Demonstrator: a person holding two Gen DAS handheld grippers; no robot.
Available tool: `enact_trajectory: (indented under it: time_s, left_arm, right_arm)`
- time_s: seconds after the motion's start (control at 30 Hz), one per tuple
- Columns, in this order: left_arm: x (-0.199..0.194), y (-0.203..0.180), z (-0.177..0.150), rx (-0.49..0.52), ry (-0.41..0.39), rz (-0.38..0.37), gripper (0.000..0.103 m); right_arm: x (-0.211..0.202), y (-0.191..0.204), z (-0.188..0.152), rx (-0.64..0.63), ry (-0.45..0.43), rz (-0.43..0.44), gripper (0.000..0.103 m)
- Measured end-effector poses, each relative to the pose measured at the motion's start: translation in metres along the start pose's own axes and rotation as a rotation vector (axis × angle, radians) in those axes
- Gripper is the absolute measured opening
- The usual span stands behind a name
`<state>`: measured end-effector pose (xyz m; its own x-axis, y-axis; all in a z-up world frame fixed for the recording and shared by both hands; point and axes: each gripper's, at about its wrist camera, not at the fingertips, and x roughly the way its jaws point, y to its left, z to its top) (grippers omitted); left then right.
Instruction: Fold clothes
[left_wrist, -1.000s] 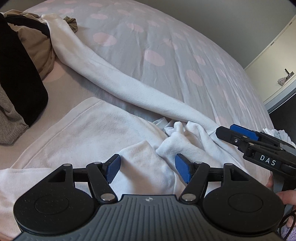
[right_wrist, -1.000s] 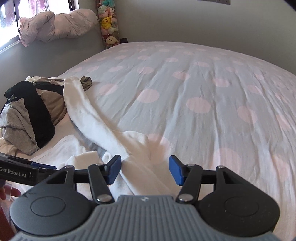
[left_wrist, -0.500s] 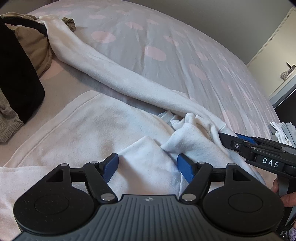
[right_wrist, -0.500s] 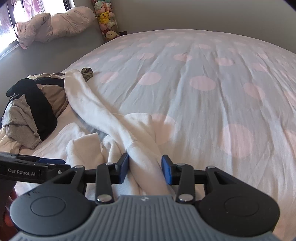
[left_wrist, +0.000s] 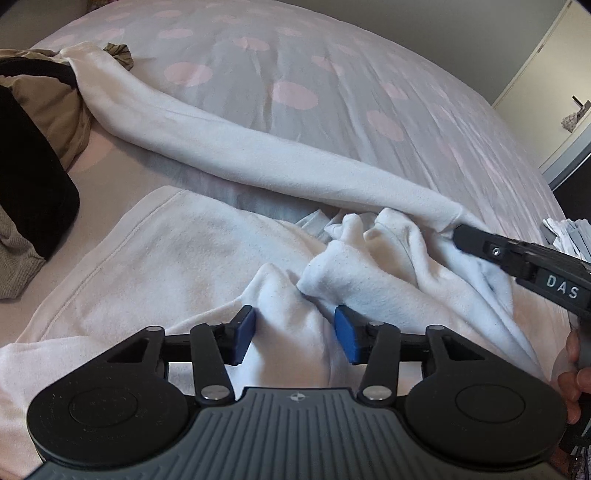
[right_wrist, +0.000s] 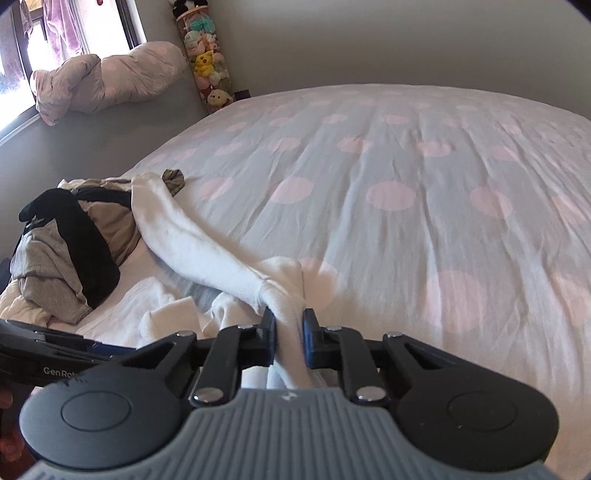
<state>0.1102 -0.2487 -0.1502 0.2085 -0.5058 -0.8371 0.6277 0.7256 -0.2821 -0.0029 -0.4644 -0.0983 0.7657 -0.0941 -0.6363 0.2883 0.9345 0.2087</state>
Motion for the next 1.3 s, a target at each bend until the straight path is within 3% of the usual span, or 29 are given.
enact_trajectory:
  time_s: [0.17, 0.33, 0.43, 0.53, 0.6, 0.67, 0.9, 1.03, 1.13, 1.2, 1.3]
  left_arm:
    - [-0.023, 0.001, 0.003, -0.015, -0.048, 0.011, 0.007]
    - [-0.058, -0.001, 0.013, 0.018, -0.111, 0.036, 0.006]
    - [-0.066, -0.001, 0.021, 0.023, -0.102, 0.03, 0.006]
    - [-0.065, -0.004, 0.021, 0.051, -0.066, 0.019, 0.013]
    - [-0.059, -0.006, 0.016, 0.071, -0.042, 0.016, 0.038]
    - [-0.052, -0.006, 0.011, 0.083, -0.017, 0.008, 0.054]
    - [-0.03, -0.011, -0.002, 0.109, 0.023, 0.013, 0.058]
    - [-0.02, -0.01, -0.005, 0.089, 0.026, 0.016, 0.058]
    - [-0.013, -0.008, -0.006, 0.064, 0.032, -0.004, 0.058]
    - [-0.007, -0.007, -0.009, 0.061, 0.035, -0.014, 0.058]
    - [0.003, -0.005, -0.016, 0.061, 0.035, -0.016, 0.057]
  right_arm:
    - [-0.036, -0.026, 0.01, 0.05, -0.095, -0.097, 0.014]
    - [-0.078, -0.065, 0.012, 0.103, -0.16, -0.216, 0.013]
    - [-0.103, -0.083, 0.006, 0.131, -0.18, -0.295, 0.013]
    - [-0.112, -0.096, -0.007, 0.151, -0.13, -0.325, 0.013]
    - [-0.109, -0.099, -0.018, 0.15, -0.065, -0.314, 0.013]
    - [-0.104, -0.098, -0.027, 0.138, 0.007, -0.294, 0.014]
    - [-0.107, -0.079, -0.024, 0.036, -0.005, -0.266, 0.031]
    - [-0.093, -0.061, -0.022, -0.046, 0.01, -0.223, 0.032]
    - [-0.074, -0.048, -0.021, -0.084, 0.053, -0.171, 0.035]
    - [-0.057, -0.041, -0.021, -0.102, 0.1, -0.143, 0.043]
    - [-0.025, -0.04, -0.025, -0.1, 0.215, -0.114, 0.05]
